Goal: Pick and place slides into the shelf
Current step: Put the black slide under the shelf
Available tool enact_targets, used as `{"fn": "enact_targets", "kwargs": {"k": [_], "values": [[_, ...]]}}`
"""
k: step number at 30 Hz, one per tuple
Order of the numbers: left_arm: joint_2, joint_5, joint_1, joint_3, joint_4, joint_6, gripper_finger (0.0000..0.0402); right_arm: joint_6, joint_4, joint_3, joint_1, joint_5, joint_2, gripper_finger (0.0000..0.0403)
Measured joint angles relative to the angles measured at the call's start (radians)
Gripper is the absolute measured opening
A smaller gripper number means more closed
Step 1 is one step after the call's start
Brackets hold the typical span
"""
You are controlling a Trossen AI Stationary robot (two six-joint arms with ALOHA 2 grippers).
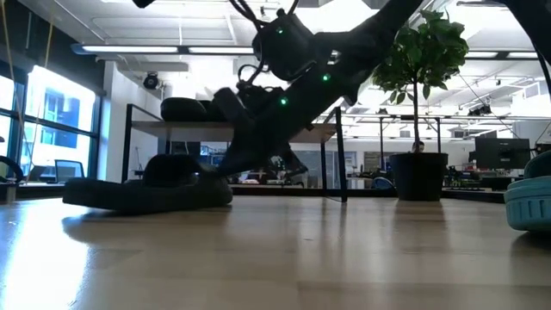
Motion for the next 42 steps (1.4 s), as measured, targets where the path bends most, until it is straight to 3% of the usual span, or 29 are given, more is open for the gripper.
{"fn": "enact_targets", "kwargs": {"k": [9,15,19,25,31,35,42], "values": [[0.009,0.0,0.001,0.0,-0.024,0.052,0.0001,0.018,0.004,0.0,-0.013,0.009,0.0,0.0],[0.072,-0.006,0.001,0.0,-0.131,0.161,0.0009,0.017,-0.077,0.002,0.011,0.066,-0.058,0.0],[0.148,-0.09,0.001,0.0,-0.2,0.176,0.0033,-0.034,-0.159,0.003,0.038,0.092,-0.14,0.0],[0.246,-0.228,0.001,0.0,-0.169,0.191,0.0097,-0.087,-0.274,0.003,0.074,0.109,-0.258,0.0],[0.363,-0.255,0.001,0.0,-0.196,0.21,0.0151,-0.095,-0.382,0.003,0.122,0.204,-0.346,0.0],[0.453,-0.285,0.001,-0.001,-0.175,0.227,0.0162,-0.092,-0.445,0.003,0.158,0.288,-0.384,0.0],[0.564,-0.451,0.002,-0.01,-0.172,0.18,0.0149,-0.032,-0.536,0.003,0.217,0.385,-0.415,0.0]]}}
